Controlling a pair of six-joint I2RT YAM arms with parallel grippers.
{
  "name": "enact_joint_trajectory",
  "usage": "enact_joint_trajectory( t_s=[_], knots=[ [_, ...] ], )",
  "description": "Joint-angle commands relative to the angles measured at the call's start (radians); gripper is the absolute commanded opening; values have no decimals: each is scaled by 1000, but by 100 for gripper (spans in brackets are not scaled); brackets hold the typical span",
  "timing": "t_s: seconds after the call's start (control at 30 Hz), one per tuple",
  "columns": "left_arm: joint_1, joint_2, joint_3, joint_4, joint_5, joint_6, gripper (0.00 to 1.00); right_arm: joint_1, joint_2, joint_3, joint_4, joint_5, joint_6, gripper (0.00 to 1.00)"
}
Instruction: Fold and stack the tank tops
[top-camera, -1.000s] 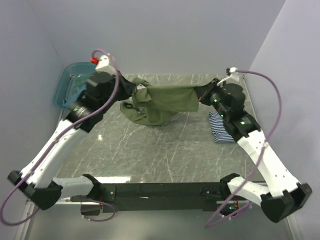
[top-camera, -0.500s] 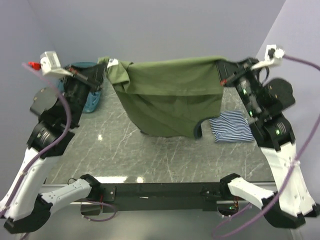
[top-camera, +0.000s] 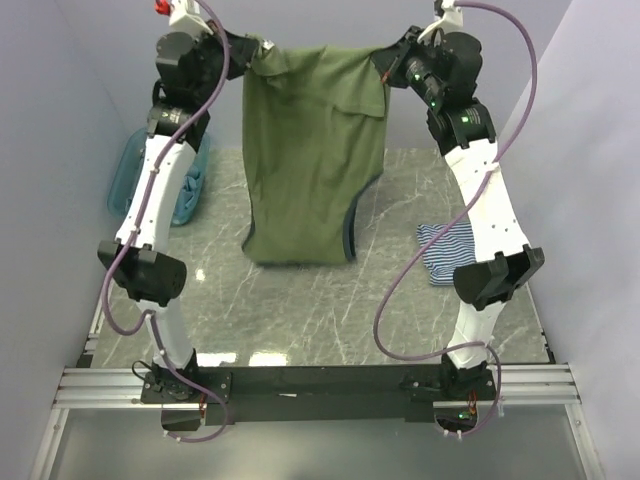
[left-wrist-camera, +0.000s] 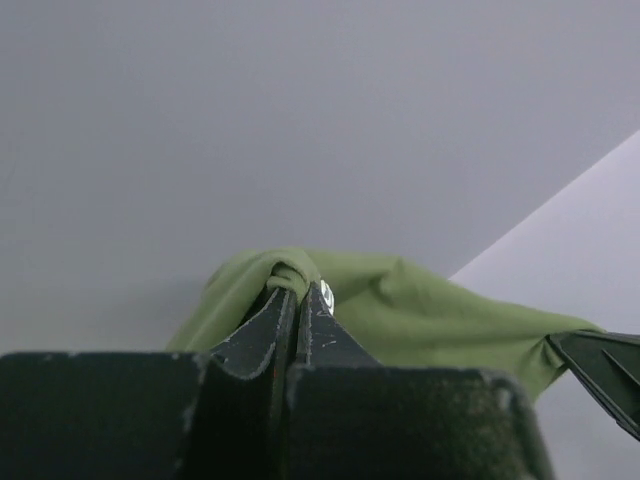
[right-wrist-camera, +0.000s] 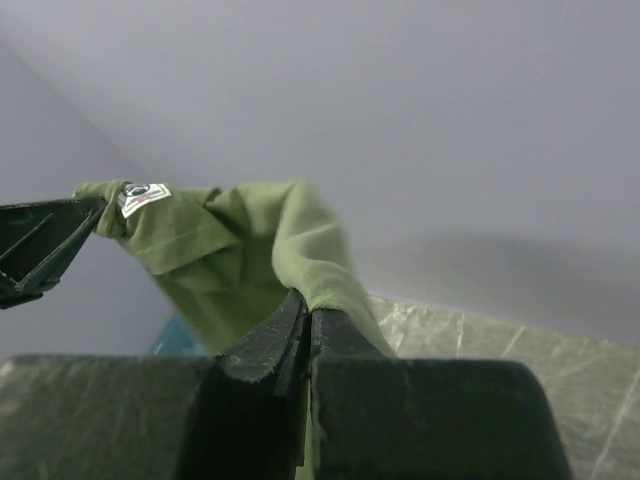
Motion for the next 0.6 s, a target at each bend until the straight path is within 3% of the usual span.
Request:
enact_joint_trajectory(
  t_s=[0.0, 0.07, 0.17, 0.33, 0.4, 0.5, 0.53, 0.57],
  knots=[
    [33, -133, 114, 90, 102, -3, 1, -5, -98, 117, 70, -48, -11, 0],
    [45, -236, -43, 133, 98, -6, 1, -5, -159, 48, 77, -48, -12, 0],
    [53, -378, -278, 137, 59, -7, 1, -6, -289, -184, 77, -5, -21, 0],
    [53, -648, -737, 127, 22, -118, 0, -5, -575, -785, 65, 46, 20, 0],
    [51, -723, -988, 91, 25, -182, 1, -5, -650, -1071, 74, 41, 55, 0],
    [48, -893, -1350, 67, 82, -277, 5, 4, -736, -1363, 34, 26, 97, 1],
    [47, -921, -1430, 62, 102, -293, 8, 4, -763, -1422, 27, 46, 104, 16],
    [44, -952, -1578, 58, 98, -311, 22, 6, -776, -1484, 39, 52, 111, 29]
  ],
)
